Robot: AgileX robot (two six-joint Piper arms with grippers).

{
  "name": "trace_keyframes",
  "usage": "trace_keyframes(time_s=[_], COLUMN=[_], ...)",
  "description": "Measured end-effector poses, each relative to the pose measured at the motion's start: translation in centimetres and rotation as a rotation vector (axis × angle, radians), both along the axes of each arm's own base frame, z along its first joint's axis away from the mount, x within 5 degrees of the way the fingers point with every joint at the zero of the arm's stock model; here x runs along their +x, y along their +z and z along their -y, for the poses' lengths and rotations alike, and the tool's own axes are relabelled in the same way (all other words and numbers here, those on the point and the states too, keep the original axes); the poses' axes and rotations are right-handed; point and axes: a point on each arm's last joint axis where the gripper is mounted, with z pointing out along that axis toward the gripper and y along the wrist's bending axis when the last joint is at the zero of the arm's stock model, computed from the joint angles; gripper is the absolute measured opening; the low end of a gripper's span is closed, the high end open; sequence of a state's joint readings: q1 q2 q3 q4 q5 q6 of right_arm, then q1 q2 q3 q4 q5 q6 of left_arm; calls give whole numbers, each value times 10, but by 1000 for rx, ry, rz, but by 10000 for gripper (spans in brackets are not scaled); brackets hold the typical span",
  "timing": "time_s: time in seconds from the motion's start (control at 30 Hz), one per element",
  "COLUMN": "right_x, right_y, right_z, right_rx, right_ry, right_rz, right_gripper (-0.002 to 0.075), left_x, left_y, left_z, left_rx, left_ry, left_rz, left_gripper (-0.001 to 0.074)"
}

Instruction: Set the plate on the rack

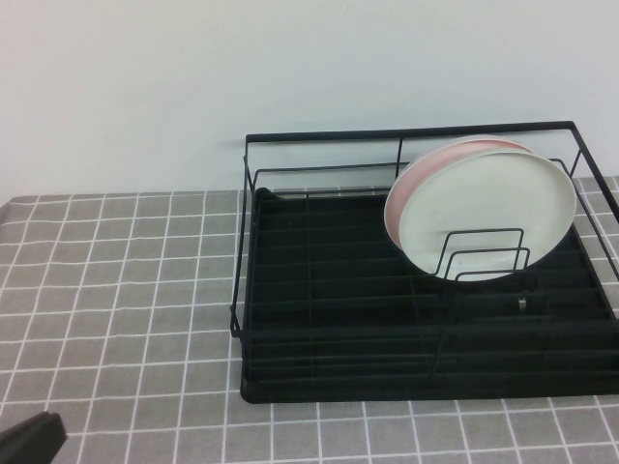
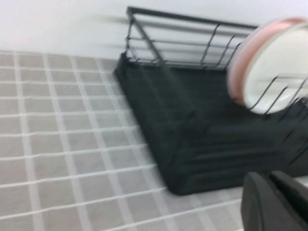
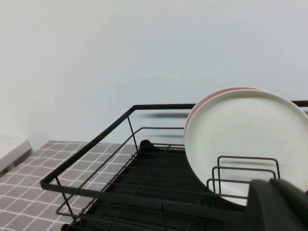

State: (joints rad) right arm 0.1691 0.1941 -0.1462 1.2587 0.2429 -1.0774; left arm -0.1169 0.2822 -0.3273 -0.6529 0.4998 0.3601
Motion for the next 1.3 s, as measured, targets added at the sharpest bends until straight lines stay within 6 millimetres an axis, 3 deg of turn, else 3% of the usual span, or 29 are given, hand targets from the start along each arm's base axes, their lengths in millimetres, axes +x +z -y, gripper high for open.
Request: trace_keyframes(time_s=[0.1, 0.2, 0.6, 1.3], right_x=[0, 0, 0, 0], right_y=[0, 0, 0, 0], right_z=[0, 0, 0, 0], right_rx=[0, 0, 0, 23], right_ry=[0, 0, 0, 1], right_rz=[0, 0, 0, -4], right_gripper=[1, 1, 1, 1], left_x=[-1, -3, -12, -12], left_y=[-6, -15, -93, -95], left_z=[-11, -20, -30, -30], left_rx=[180, 251, 265, 248], left_ry=[81, 177, 310, 312], left_rz=[80, 144, 121, 101], left_gripper=[0, 0, 0, 0])
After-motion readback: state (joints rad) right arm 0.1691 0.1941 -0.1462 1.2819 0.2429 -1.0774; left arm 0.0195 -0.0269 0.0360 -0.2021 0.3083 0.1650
